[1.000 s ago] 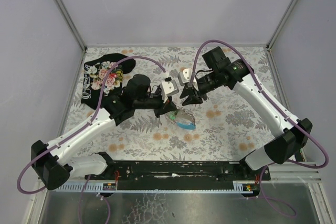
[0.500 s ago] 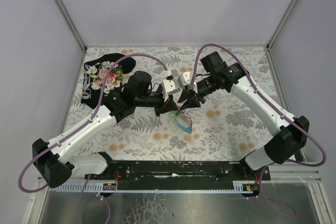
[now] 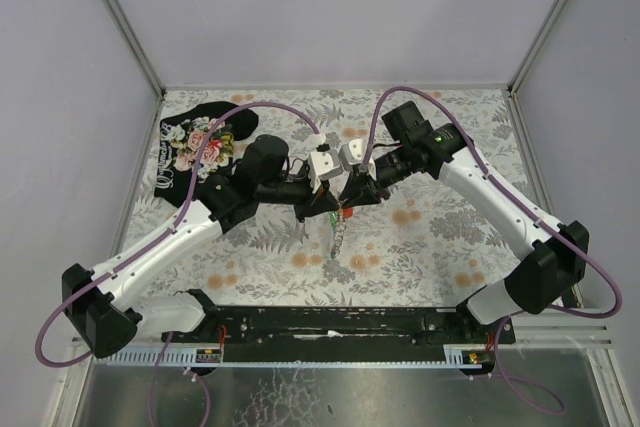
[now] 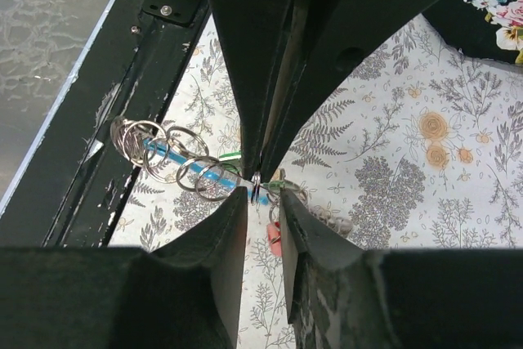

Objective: Remove the keys from the keyring
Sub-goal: Remove the key from the keyring.

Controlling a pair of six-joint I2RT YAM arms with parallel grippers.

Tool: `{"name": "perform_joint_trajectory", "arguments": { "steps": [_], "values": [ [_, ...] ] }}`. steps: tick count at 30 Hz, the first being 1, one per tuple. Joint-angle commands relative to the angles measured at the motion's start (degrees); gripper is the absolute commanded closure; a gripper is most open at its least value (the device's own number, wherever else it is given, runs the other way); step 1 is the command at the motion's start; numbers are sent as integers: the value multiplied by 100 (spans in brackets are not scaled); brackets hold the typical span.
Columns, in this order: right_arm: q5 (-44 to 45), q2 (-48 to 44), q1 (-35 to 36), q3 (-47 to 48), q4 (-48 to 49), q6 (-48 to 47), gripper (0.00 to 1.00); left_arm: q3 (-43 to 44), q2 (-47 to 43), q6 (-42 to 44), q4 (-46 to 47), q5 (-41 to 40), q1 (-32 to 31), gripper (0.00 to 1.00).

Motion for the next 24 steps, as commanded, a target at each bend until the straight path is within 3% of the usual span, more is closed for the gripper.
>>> {"name": "perform_joint_trajectory", "arguments": {
  "steps": [1,16,24],
  "values": [
    [-80,-202,98,-35,218,148,72,266,14,-179,350,177,50,100],
    [-186,-272,118,-79,501,804,69,-203,-326,-575,994,47,55,100],
    [-153,-246,118,-118,579,805,73,-363,-424,-725,1295,91,60,100]
  ]
}}
